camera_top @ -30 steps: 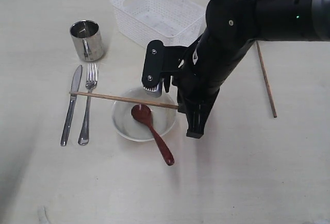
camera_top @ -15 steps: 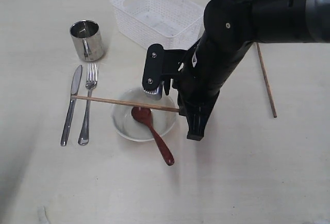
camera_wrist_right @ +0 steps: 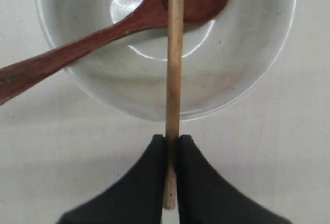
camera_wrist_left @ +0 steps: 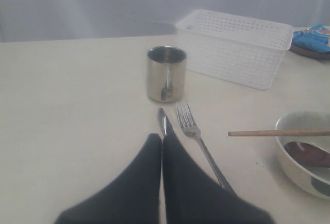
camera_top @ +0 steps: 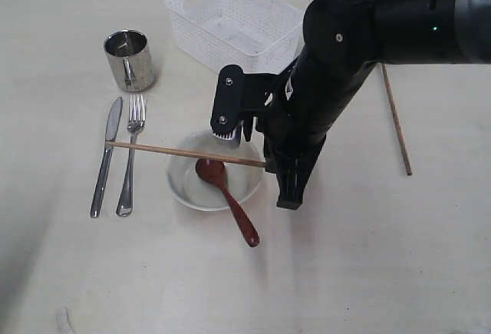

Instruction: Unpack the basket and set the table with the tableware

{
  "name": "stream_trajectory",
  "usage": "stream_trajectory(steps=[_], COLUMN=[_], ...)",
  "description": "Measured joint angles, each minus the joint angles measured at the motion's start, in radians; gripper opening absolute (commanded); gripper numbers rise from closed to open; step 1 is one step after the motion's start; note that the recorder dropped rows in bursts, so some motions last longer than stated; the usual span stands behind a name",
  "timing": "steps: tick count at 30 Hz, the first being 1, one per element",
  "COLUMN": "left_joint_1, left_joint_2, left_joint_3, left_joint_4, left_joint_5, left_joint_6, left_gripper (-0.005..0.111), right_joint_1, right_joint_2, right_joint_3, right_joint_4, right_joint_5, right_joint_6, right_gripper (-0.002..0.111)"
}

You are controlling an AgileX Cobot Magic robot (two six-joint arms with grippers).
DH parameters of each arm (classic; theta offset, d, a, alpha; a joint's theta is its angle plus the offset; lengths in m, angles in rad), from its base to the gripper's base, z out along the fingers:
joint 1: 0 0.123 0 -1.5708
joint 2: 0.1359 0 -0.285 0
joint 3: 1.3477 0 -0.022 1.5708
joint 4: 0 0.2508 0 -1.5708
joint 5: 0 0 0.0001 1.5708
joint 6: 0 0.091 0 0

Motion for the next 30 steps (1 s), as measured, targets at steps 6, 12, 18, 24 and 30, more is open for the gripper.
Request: stream_trajectory(steps=[6, 12, 18, 24, 30], left_joint_1=[0.0, 0.0, 0.0, 0.0, 0.0], left_joint_2=[0.0, 0.0, 0.0, 0.0, 0.0], left_joint_3=[0.0, 0.0, 0.0, 0.0, 0.0], left_joint_4=[0.0, 0.0, 0.0, 0.0, 0.0], left_joint_5=[0.0, 0.0, 0.0, 0.0, 0.0], left_joint_6=[0.0, 0.0, 0.0, 0.0, 0.0], left_gripper=[0.0, 0.0, 0.0, 0.0, 0.0], right_joint_1=[0.0, 0.0, 0.0, 0.0, -0.023], right_joint_2=[0.0, 0.0, 0.0, -0.048, -0.171], right_joint_3=[0.0, 0.0, 0.0, 0.004, 0.004], right_joint_4=[0.0, 0.016, 0.016, 0.005, -0.097], right_joint_5=[-0.004, -0.004, -0.004, -0.013, -0.06], right_joint_6=[0.0, 0.0, 0.0, 0.0, 0.095], right_gripper=[0.009, 0.029, 0.029, 0.029, 0.029])
